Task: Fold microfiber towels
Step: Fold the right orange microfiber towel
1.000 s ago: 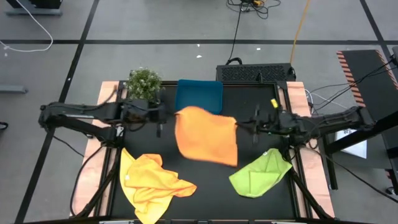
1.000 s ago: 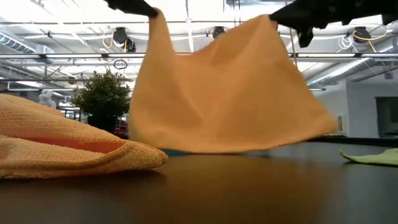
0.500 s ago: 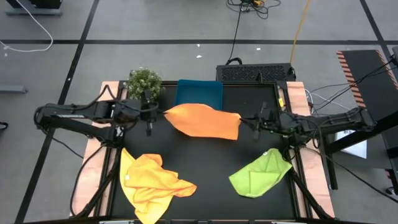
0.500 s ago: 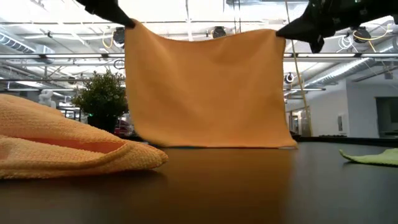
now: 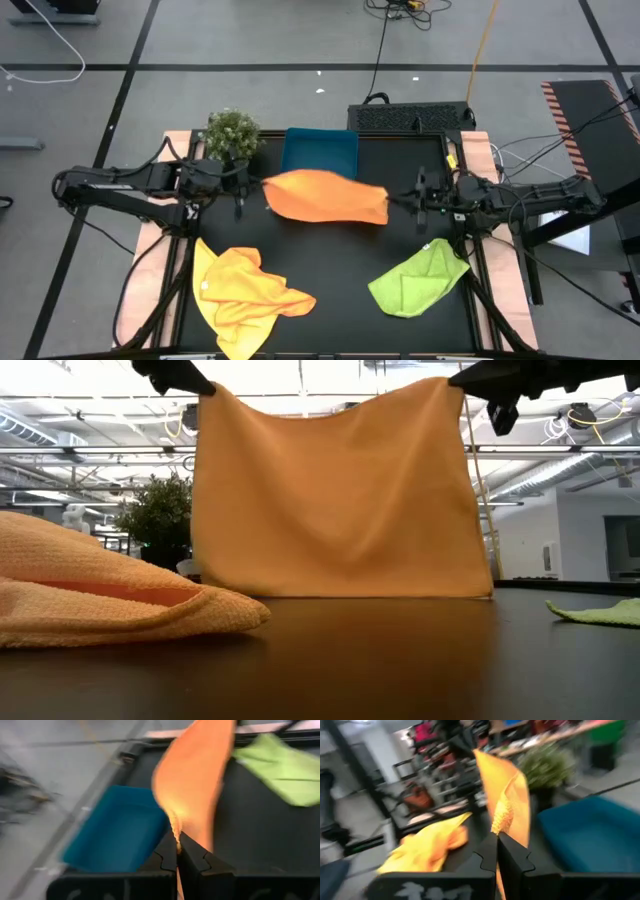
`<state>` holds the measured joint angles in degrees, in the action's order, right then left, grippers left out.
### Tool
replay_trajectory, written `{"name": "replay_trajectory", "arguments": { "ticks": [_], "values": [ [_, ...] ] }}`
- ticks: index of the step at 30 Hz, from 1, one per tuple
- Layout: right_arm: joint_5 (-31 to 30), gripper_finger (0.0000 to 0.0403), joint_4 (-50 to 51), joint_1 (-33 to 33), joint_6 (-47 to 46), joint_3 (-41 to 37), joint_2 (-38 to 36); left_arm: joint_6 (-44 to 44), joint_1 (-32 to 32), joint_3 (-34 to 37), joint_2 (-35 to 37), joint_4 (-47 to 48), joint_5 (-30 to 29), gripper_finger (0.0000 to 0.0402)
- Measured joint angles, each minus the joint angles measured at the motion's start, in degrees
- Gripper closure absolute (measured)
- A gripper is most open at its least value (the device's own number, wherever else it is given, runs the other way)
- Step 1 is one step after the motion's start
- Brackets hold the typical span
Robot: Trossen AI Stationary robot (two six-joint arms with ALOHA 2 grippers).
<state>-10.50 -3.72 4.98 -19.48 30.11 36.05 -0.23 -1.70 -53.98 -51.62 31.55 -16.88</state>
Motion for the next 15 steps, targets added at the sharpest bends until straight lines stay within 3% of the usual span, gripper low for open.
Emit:
{"name": "replay_trajectory", "arguments": {
  "ticks": [4, 9, 15],
  "values": [
    [1.55, 0.0403, 0.54, 3.78, -4.01, 0.00, 1.50, -5.66, -4.65, 0.00, 0.00, -0.38, 4.38, 0.0401],
    [3.27, 0.0403, -4.45, 7.73, -6.68, 0.00, 1.82, -11.29, -9.76, -2.05, 0.74, -0.59, 4.78, 0.0401],
    [1.52, 0.0403, -7.12, 7.53, -5.51, 0.07, 0.27, -10.41, -11.75, -7.00, 2.07, 3.73, -5.40, 0.0401]
  ]
}}
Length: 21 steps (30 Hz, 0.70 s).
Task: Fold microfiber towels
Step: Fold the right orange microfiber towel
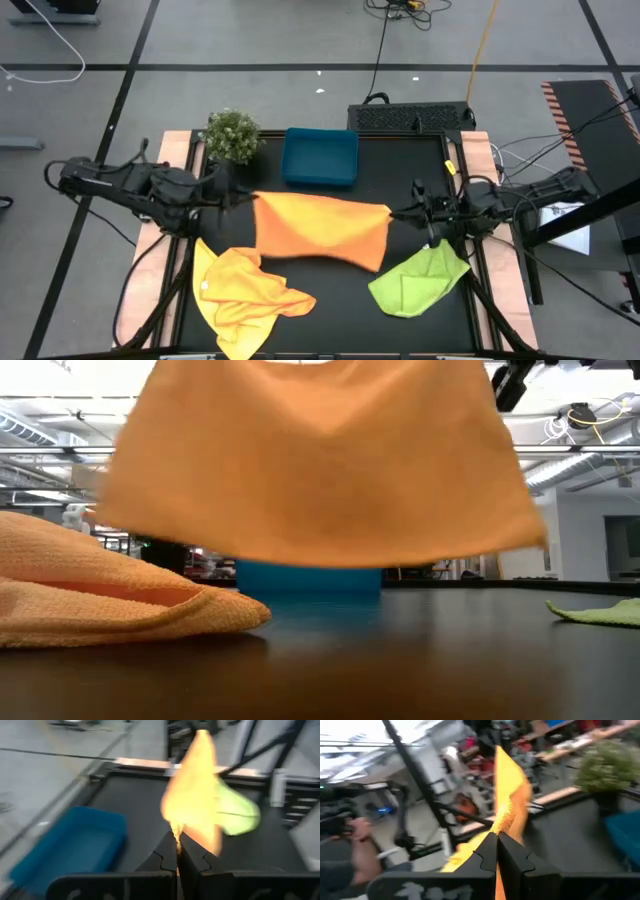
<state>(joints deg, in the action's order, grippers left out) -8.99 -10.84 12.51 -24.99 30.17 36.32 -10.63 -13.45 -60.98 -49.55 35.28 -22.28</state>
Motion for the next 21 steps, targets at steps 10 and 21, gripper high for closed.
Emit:
{"name": "replay_trajectory", "arguments": {
  "ticks": [10, 21],
  "values": [
    [-7.12, 0.0403, 19.15, -4.65, -7.13, -0.38, 3.25, -2.77, 5.70, 12.56, -0.65, 2.17, 2.64, 0.0400],
    [-9.69, 0.0403, 18.74, -11.33, -3.23, -9.45, 7.60, 10.96, 12.67, 30.81, -0.71, -16.71, 1.88, 0.0400]
  ]
}}
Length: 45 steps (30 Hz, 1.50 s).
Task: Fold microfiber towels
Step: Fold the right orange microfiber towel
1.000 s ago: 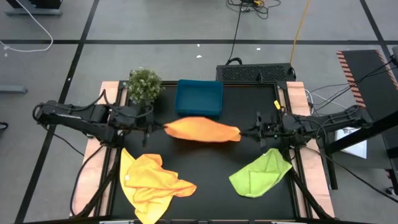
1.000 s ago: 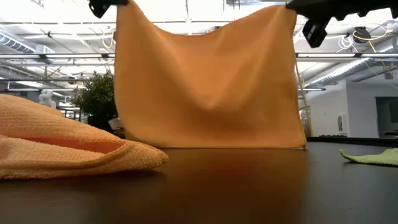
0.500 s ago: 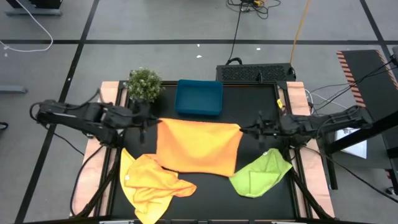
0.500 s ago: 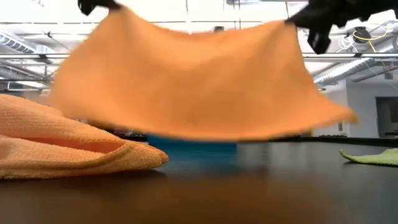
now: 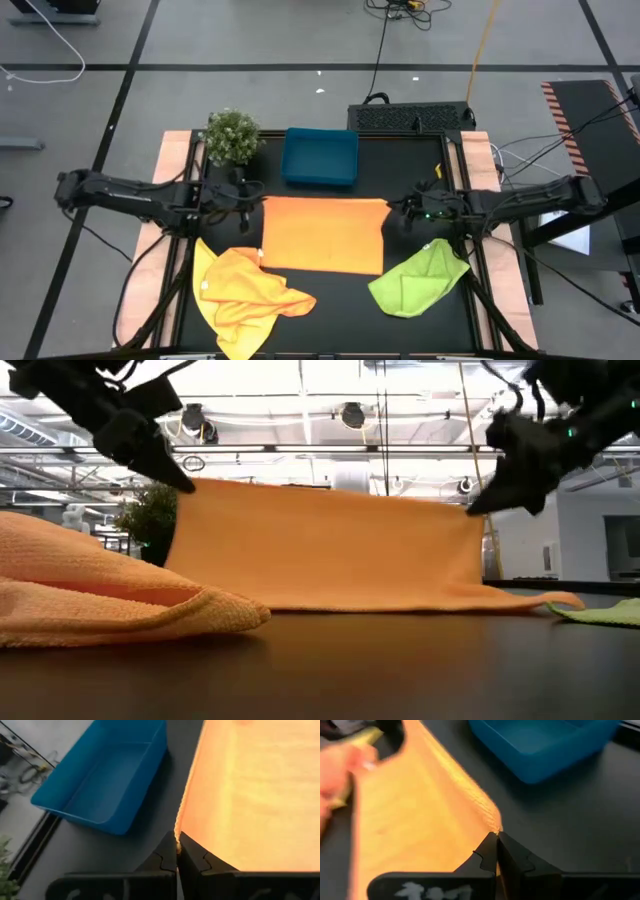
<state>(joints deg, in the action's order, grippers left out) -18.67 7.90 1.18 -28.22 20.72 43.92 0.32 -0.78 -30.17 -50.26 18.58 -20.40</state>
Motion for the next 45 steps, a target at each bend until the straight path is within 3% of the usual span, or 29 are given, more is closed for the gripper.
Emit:
{"name": "replay_trajectory", "arguments": {
  "ticks": [7, 12, 16, 21, 24, 36, 45],
  "values": [
    [0.75, 0.0403, -7.77, 1.61, 4.37, -3.23, 0.05, 5.16, -0.33, 3.00, 0.02, -2.49, 3.61, 0.0400],
    [-3.90, 0.0403, -10.90, 3.28, 8.74, -2.46, 0.05, 7.26, -1.35, 3.12, 0.01, -3.85, -1.37, 0.0400],
    [-7.09, 0.0403, -9.59, 0.61, 11.30, -2.43, 0.05, 12.67, 0.57, 3.12, 0.02, -7.89, -1.55, 0.0400],
    [-6.57, 0.0403, -8.94, -2.63, 11.94, -2.42, 0.05, 15.50, 3.68, 3.12, 0.02, -9.01, -0.09, 0.0400],
    [-3.11, 0.0403, -9.94, -2.00, 12.65, -2.42, 0.02, 14.60, 3.39, 3.12, 0.02, -8.60, 2.91, 0.0400],
    [0.83, 0.0403, -9.39, 12.71, 13.99, -2.40, 0.13, 6.26, -10.74, 3.17, 0.02, -3.18, 4.05, 0.0401],
    [-0.69, 0.0403, -21.91, 21.97, 6.27, -8.65, 7.20, -0.56, -20.55, 12.37, 0.00, -12.99, 2.22, 0.0401]
  ]
}}
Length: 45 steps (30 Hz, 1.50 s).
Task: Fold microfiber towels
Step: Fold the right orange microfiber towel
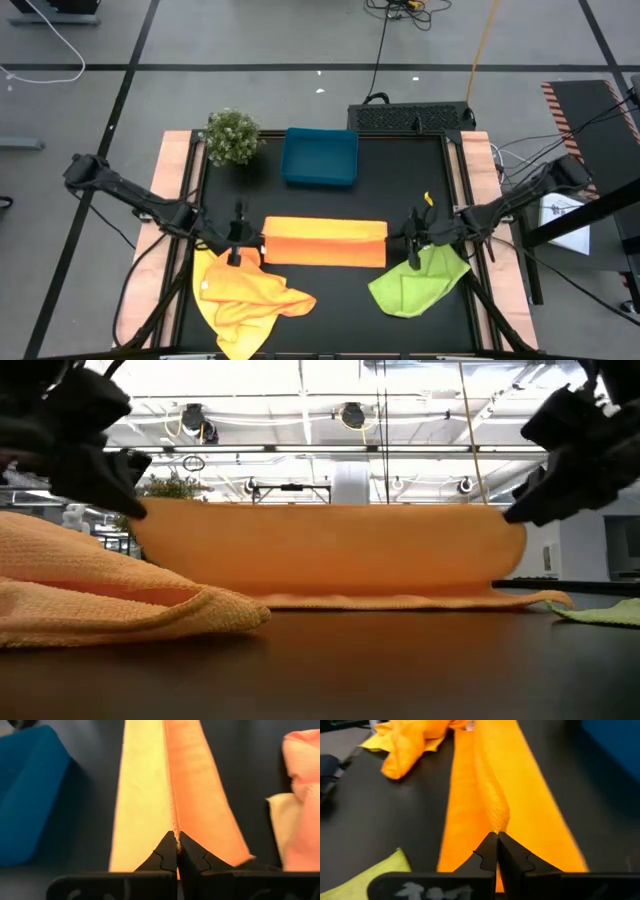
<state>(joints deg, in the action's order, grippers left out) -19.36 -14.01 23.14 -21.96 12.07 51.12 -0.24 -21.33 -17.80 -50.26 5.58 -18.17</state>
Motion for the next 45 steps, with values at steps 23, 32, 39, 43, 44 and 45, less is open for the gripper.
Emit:
{"name": "replay_trajectory", "arguments": {
  "ticks": [23, 32, 39, 43, 44, 45],
  "values": [
    [7.65, 0.0326, -19.70, 5.90, -7.43, -1.88, 17.81, -5.31, -5.81, 8.53, 0.02, -18.74, 0.91, 0.0223],
    [-3.05, 0.0294, -20.30, 3.72, -3.86, -1.88, 17.80, -5.97, -2.40, 8.53, 0.02, -18.75, -6.79, 0.0215],
    [-0.69, 0.0293, -19.14, -2.93, -1.33, -1.88, 17.80, -7.49, 4.19, 8.53, -0.61, -18.75, 1.39, 0.0238],
    [1.29, 0.0293, -17.06, -5.08, -1.34, -1.88, 17.79, -7.83, 5.92, 8.53, -3.18, -18.43, 2.73, 0.0253],
    [1.37, 0.0294, -16.24, -5.37, -1.35, -1.88, 17.80, -7.85, 6.50, 8.53, -4.21, -18.60, 2.71, 0.0256],
    [1.41, 0.0295, -15.74, -5.64, -1.34, -1.88, 17.81, -7.98, 6.97, 8.54, -5.16, -18.99, 2.72, 0.0259]
  ]
}}
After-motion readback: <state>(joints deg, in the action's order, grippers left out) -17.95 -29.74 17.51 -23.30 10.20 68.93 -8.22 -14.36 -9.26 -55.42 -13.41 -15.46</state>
